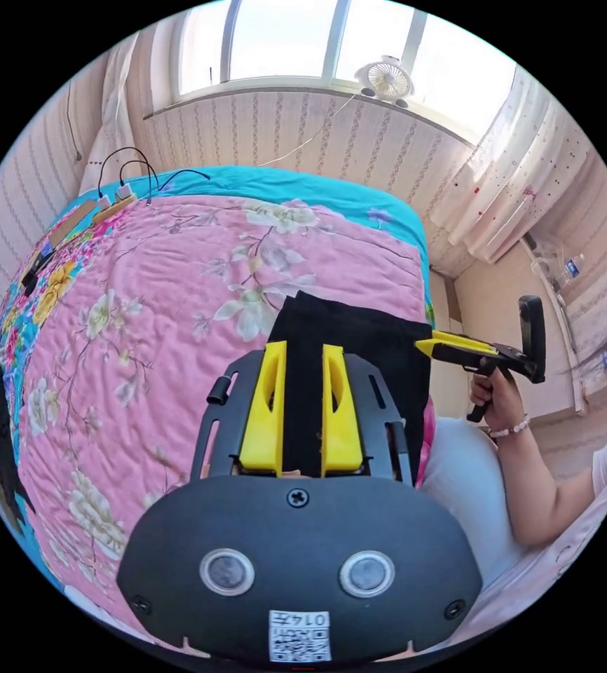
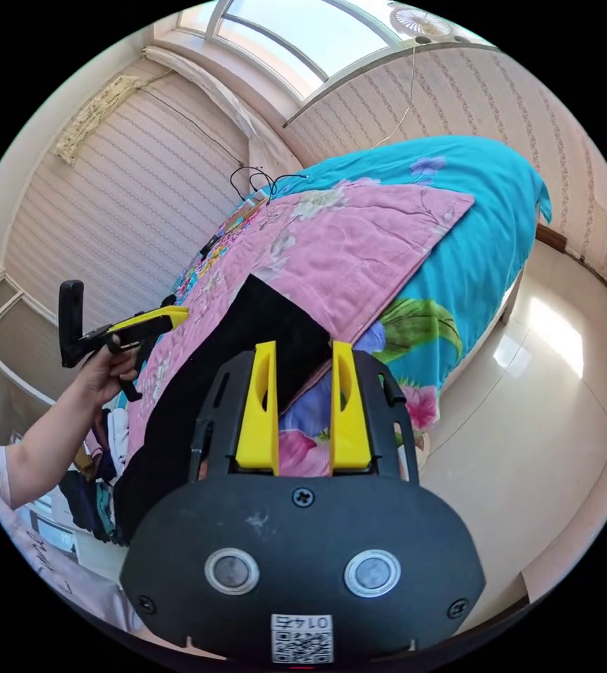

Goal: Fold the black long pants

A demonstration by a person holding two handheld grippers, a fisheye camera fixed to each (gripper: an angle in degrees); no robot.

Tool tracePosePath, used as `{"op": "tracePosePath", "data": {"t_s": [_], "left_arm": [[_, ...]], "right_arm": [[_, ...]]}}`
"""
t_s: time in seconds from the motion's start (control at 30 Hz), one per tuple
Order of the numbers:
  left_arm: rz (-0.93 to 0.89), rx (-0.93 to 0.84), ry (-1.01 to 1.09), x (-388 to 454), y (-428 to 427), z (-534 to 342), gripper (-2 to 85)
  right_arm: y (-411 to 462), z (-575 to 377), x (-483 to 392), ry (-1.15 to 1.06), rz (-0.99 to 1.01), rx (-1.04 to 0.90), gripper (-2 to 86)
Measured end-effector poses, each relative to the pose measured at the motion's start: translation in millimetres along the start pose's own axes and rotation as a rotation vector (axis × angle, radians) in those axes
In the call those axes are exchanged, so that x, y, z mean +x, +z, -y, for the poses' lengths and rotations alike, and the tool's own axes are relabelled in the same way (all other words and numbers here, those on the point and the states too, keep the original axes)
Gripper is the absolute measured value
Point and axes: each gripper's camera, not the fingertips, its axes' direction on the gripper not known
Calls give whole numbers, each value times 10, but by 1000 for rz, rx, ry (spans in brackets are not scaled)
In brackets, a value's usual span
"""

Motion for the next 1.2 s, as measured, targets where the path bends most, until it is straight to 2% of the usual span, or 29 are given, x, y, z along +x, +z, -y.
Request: {"op": "tracePosePath", "data": {"t_s": [0.23,0.33,0.6,1.0,1.2], "left_arm": [[60,-138,48,47,488,704,101],[128,-228,106,158,748,836,100],[148,-217,210,407,803,894,6],[107,-126,147,339,453,613,-10],[94,-87,134,254,219,255,-10]], "right_arm": [[-97,88,136,-17,24,-4,70],[-112,120,45,-80,-25,-10,57],[28,79,-16,-144,-52,-81,31],[129,-298,12,-169,-44,-57,21],[248,-605,-160,-258,-49,-51,21]]}}
